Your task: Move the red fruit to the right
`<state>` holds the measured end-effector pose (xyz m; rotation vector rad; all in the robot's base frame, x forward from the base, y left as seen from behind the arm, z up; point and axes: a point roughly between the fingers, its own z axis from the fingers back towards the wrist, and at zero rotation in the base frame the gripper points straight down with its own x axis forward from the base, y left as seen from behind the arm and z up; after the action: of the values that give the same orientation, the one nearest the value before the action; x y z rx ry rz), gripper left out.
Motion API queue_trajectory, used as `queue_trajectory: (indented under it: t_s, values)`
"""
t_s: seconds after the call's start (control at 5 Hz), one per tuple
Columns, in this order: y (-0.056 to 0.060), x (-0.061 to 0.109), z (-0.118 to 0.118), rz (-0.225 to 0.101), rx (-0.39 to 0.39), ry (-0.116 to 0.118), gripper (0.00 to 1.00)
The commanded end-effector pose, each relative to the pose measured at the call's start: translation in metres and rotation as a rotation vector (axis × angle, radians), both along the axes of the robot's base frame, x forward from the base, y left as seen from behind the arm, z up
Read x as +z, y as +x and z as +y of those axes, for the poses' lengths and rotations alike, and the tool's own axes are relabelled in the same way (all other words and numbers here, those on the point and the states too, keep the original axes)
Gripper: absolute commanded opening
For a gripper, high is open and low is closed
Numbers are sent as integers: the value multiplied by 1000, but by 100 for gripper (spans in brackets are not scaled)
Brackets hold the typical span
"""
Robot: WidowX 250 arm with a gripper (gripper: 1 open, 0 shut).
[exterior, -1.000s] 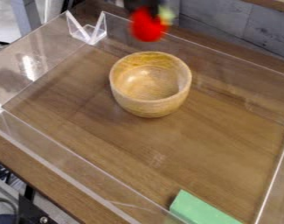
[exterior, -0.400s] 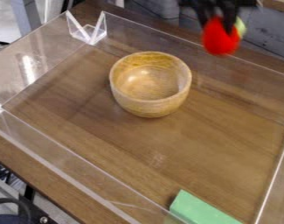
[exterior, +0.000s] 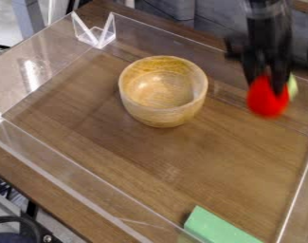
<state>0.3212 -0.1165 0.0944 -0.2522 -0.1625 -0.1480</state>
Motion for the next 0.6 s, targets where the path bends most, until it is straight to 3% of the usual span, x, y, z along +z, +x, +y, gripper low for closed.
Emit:
queue_trajectory:
  t_s: [0.0, 0.2, 0.4]
  values:
    - [-4, -8, -13, -28, -1, 5, 0]
    - [-15, -25, -20, -20, 3, 19, 0]
    - [-14, -35, -26, -18, 29, 48, 0]
